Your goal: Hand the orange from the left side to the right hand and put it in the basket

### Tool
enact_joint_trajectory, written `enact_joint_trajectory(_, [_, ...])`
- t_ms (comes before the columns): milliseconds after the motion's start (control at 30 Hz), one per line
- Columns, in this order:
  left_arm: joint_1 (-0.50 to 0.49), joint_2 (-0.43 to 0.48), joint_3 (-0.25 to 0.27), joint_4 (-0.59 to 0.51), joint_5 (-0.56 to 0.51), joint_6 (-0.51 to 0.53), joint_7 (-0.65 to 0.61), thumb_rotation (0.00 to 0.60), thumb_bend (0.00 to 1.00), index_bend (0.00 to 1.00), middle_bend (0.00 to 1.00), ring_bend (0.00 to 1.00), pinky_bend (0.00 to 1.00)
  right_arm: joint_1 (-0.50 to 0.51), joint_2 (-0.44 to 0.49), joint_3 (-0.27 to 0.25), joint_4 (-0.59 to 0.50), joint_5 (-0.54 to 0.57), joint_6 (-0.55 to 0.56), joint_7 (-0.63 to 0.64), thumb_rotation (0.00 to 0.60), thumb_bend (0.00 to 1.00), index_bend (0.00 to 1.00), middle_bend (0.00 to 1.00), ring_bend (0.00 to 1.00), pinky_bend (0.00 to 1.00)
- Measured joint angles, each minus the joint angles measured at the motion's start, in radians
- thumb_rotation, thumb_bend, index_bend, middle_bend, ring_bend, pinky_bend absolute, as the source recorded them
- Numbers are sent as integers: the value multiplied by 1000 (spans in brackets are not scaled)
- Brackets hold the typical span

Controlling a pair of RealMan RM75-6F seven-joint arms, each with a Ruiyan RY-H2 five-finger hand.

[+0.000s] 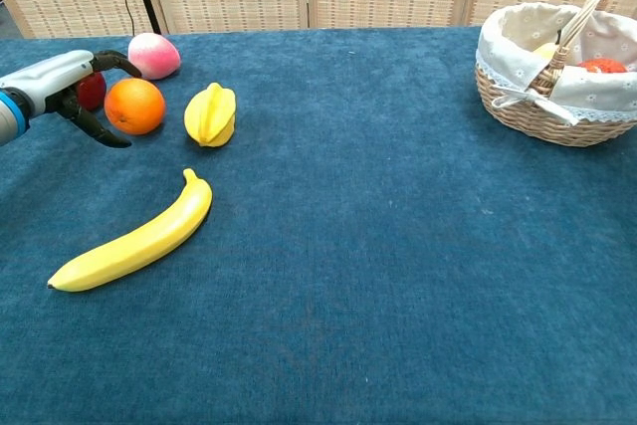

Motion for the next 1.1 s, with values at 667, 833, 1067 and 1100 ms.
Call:
enact_joint_trajectory(667, [3, -191, 20, 245, 73, 230, -102, 600, 204, 683, 603, 490, 567, -1, 3, -1, -3, -1, -2, 5, 600, 0, 186, 89, 78, 79])
enact_joint_trajectory(833, [29, -116, 25, 51, 93, 306, -42, 600, 206, 682, 603, 491, 567, 1, 0, 0, 0, 2, -7, 2, 600, 0, 186, 89, 78, 78])
enact_joint_trajectory(1067, [59, 24, 37, -391, 112, 360, 134, 600, 206, 683, 604, 492, 567, 2, -3, 0, 1, 3, -7, -3, 600, 0, 186, 89, 77, 79])
enact_joint_trajectory(1100, [61, 40, 38, -453, 111, 360, 162, 600, 206, 682, 604, 492, 567, 1, -3, 1, 0, 4, -5, -3, 600, 0, 186, 89, 78, 78])
